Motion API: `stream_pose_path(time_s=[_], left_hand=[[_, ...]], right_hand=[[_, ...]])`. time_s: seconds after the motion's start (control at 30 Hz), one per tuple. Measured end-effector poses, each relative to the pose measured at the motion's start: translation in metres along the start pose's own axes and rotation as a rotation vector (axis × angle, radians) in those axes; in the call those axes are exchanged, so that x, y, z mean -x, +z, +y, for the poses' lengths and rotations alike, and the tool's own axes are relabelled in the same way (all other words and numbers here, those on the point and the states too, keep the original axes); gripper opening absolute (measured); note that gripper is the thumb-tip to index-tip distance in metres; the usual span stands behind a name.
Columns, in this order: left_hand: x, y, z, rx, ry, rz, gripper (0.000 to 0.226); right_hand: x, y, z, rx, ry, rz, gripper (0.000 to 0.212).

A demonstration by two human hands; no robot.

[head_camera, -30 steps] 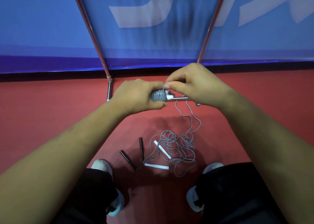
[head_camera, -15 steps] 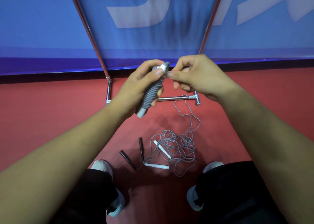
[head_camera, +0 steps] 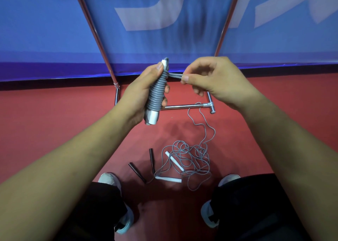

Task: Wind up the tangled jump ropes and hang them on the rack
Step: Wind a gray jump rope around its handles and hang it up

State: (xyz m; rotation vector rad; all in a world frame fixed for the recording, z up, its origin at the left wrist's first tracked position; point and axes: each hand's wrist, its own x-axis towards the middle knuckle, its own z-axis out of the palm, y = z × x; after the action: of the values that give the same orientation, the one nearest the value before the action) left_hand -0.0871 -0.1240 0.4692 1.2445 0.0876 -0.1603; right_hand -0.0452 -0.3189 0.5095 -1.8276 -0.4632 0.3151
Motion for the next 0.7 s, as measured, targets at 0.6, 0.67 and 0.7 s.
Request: stream_pose_path(time_s=[0.6, 0.67, 0.7], left_hand=[[-0.0003, 0.0005, -0.0070, -0.020, -0.163, -0.140, 0.031], [-0.0001, 0.0014, -0.0060, 0.010, -0.173, -0.160, 0.037], [-0.0003, 0.0011, -0.0051, 0.023, -0.176, -0.166, 0.040]], right_hand=[[-0.0049, 0.0092, -0.0033, -0.473, -0.043, 0.066, 0.010], [-0.0053, 0.0093, -0.0036, -0.589, -0.015, 0.060, 0.013], [-0.0054, 0.0085, -0.0035, -0.633, -0.008, 0.057, 0.014]])
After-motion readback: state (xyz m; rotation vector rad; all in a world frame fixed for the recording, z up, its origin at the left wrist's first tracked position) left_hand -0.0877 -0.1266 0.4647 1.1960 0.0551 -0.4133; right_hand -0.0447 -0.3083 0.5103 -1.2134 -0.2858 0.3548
